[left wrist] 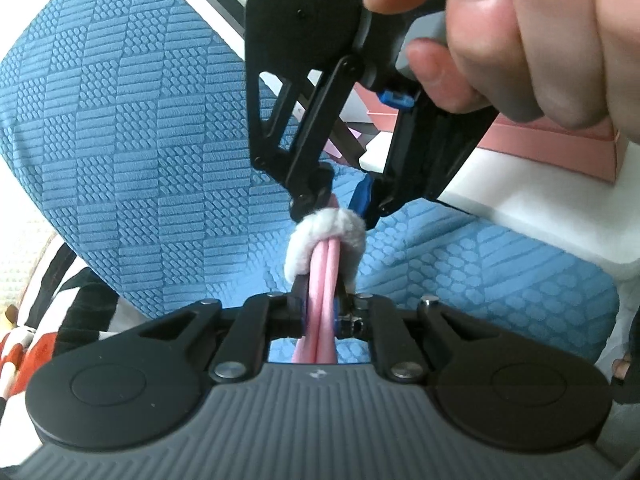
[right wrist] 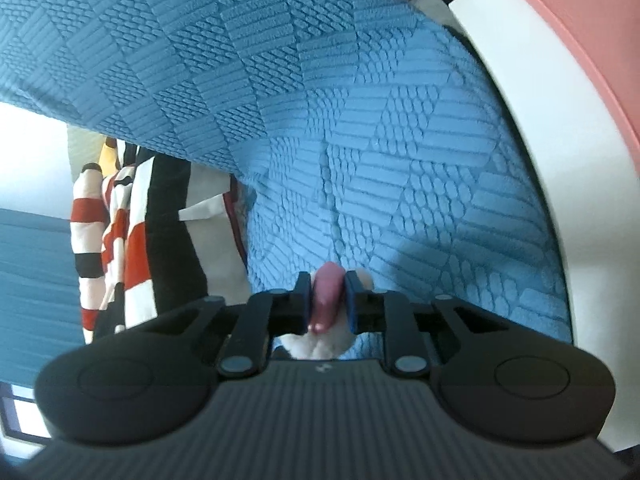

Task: Organize objects
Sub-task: 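Slide the hair tie ring down the pink bag with the right gripper while the left gripper holds it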

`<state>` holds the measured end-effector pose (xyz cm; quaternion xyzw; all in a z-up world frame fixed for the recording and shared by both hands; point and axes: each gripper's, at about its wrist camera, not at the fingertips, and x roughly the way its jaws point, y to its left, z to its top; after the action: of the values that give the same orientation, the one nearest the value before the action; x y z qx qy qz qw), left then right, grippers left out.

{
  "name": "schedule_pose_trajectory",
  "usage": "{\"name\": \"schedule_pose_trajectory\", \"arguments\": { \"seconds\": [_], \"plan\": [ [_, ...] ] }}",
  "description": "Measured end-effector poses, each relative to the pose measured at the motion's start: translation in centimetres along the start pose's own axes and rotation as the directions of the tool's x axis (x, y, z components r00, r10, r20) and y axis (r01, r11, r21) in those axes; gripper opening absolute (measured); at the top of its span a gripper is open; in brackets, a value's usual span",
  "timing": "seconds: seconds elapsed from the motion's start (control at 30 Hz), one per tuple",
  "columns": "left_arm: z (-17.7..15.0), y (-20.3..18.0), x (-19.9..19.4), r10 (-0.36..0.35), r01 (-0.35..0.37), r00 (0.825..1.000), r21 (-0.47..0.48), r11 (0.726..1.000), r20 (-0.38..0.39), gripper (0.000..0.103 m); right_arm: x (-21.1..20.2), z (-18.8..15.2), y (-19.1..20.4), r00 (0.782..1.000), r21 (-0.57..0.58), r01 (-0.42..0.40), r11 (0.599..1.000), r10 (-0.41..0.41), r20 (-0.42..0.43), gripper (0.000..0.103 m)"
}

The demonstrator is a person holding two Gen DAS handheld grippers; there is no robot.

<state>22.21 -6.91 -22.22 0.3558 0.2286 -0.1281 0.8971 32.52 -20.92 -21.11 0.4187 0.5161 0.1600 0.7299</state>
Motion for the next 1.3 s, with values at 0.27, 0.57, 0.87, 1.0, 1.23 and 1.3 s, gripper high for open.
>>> {"name": "schedule_pose_trajectory", "arguments": {
  "seconds": [0.27,0.57,0.87,1.0,1.23,1.3],
  "plan": [
    [0.0,1.0,1.1,-0.078,0.071,0.995,-0.127,0.989,-0.055,0.023,-0.2,0.4,-0.3,0.998,-0.004,0.045,0.999,-0.045,0.042,0.018],
    [-0.6,1.2,2.1,-0.131,0.107,0.984,-0.195,0.975,-0.118,0.028,-0.8,1.2,-0.5,0.993,-0.019,0.084,0.996,-0.082,0.091,0.018],
    [-0.2,0.1,1.5,-0.081,0.062,0.987,-0.14,0.988,-0.136,0.011,-0.4,0.9,-0.6,0.994,0.002,0.054,0.999,-0.054,0.093,0.02],
    [-0.1,0.0,1.2,-0.082,0.06,0.987,-0.162,0.985,-0.136,0.01,0.4,0.4,-0.7,0.997,0.005,0.054,0.999,-0.054,0.049,0.02],
    [-0.2,0.5,1.6,-0.084,0.057,0.986,-0.185,0.981,-0.146,0.01,1.3,-0.5,-0.4,0.998,-0.013,0.055,0.998,-0.054,0.019,0.019],
    [-0.2,0.5,1.6,-0.083,0.054,0.986,-0.194,0.98,-0.143,0.011,1.0,-0.3,-0.3,0.998,-0.012,0.05,0.999,-0.049,0.029,0.018]
  ]
}}
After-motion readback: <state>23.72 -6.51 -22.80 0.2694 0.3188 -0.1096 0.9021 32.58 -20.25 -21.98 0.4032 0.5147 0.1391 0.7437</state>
